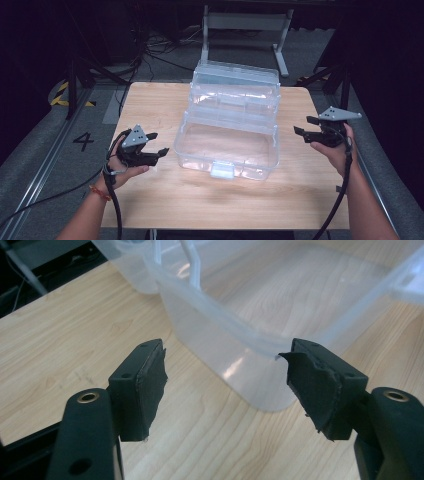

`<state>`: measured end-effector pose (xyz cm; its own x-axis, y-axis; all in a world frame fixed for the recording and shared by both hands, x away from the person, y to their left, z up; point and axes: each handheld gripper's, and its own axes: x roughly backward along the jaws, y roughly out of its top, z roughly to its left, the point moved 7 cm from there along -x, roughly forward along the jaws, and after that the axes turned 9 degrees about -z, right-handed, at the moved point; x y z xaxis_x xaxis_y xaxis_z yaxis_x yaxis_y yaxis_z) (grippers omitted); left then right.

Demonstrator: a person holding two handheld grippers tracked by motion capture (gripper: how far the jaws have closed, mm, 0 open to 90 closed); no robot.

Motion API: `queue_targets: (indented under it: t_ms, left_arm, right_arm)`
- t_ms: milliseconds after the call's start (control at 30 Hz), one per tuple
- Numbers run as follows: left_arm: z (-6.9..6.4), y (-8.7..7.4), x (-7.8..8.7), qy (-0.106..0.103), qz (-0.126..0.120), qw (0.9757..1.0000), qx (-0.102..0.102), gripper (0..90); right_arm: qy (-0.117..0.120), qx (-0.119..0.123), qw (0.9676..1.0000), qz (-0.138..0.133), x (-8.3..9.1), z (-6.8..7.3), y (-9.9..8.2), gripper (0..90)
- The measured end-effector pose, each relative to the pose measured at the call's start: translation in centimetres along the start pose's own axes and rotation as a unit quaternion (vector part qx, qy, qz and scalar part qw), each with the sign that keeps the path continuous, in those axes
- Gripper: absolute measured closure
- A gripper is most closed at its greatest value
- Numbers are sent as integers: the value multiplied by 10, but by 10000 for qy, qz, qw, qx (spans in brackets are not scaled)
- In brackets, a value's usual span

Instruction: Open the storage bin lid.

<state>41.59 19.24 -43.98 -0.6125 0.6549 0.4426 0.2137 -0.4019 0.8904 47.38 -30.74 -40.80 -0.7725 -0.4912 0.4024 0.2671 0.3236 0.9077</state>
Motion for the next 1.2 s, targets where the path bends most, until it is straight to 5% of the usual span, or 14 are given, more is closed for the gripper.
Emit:
queue_targets:
  t_ms: [333, 533, 900, 1000, 1200]
  left_arm:
    - [-3, -35, 5, 87, 397, 9992, -35, 311]
    - [-10, -57, 4, -48, 732, 9973, -28, 305]
    - [-18, -89, 9, -320, 924, 9945, 380, 278]
    - [-23, -102, 13, -391, 1071, 9923, 488, 268]
    - [-24, -107, 12, -170, 899, 9936, 660, 238]
  right_arm:
    - [158, 456, 9987, 187, 21, 32, -44, 329]
    - [220, 474, 9981, 328, 26, 46, -73, 322]
    - [205, 78, 9978, 624, 33, 56, -118, 291]
    - [200, -192, 9979, 577, 39, 58, -127, 275]
    - [27, -408, 9968, 685, 41, 58, -145, 243]
